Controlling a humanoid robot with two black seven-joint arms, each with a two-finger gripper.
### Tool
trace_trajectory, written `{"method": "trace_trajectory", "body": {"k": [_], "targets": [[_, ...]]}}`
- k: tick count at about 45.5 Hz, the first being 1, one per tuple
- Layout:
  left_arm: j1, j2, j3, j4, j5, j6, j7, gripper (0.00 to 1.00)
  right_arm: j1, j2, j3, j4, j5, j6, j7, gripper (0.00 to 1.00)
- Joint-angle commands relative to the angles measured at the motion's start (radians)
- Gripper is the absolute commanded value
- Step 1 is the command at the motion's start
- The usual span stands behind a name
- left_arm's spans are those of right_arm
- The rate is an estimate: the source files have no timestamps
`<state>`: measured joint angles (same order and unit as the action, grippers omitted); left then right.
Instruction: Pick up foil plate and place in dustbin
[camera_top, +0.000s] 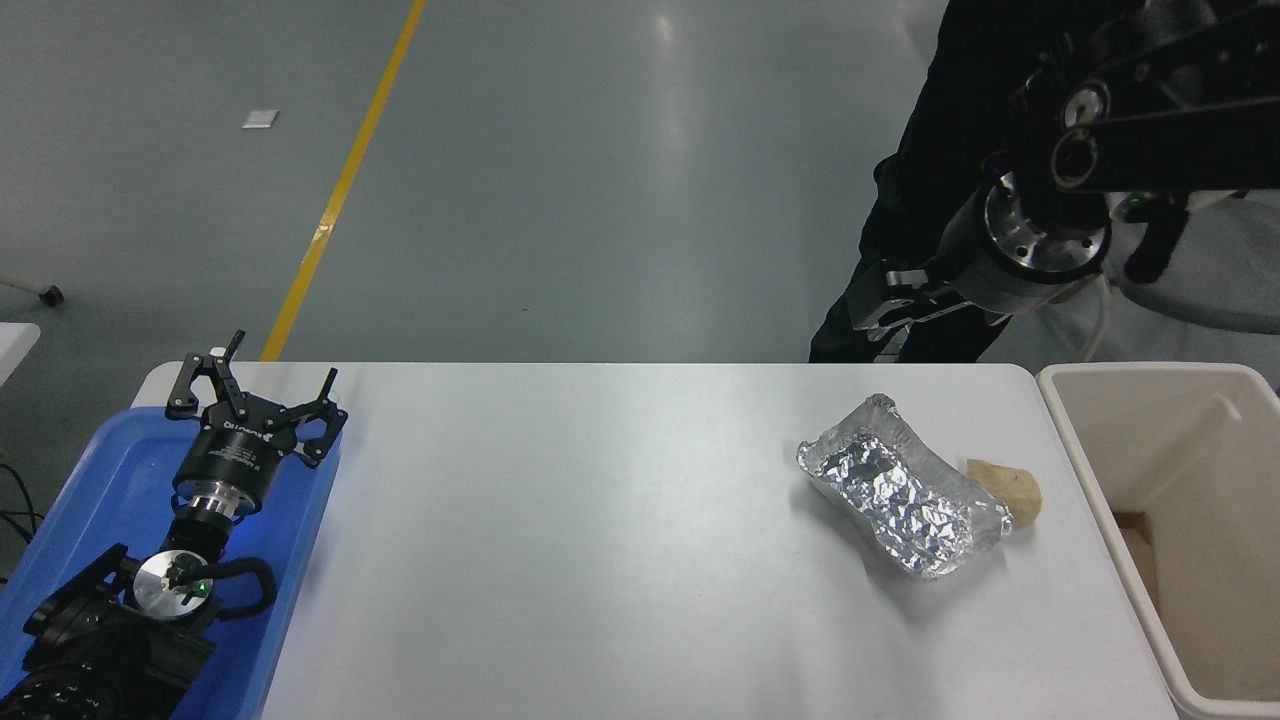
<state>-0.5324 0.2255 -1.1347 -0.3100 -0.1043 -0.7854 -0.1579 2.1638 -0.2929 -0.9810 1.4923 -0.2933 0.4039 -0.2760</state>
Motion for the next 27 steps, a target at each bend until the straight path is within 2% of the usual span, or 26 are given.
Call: {"method": "trace_trajectory", "body": {"k": [1,7,10,15,27], "targets": [[0.000,0.000,-0.002,0.000,-0.002,0.000,0.000,0.99,-0.268,-0.017,0.074,-0.033,-0.321,-0.155,0.015,0.89],[0.002,0.000,-0.002,0.000,-0.002,0.000,0.000,0.99,-0.435,-0.017,0.074,-0.104,-0.487,-0.310,0.058,0.89],[0.000,0.000,-0.002,0.000,-0.002,0.000,-0.002,0.99,-0.502,-0.014,0.067,-0.167,-0.523,-0.368,0.081,0.89],[0.000,0.000,-0.002,0.000,0.000,0.000,0.000,0.99,-0.579,-0.006,0.042,-0.257,-0.526,-0.425,0.136,0.89],[0.000,0.000,-0.002,0.000,-0.002,0.000,0.000,0.99,-0.832,0.069,0.016,-0.520,-0.520,-0.484,0.188,0.89]]}}
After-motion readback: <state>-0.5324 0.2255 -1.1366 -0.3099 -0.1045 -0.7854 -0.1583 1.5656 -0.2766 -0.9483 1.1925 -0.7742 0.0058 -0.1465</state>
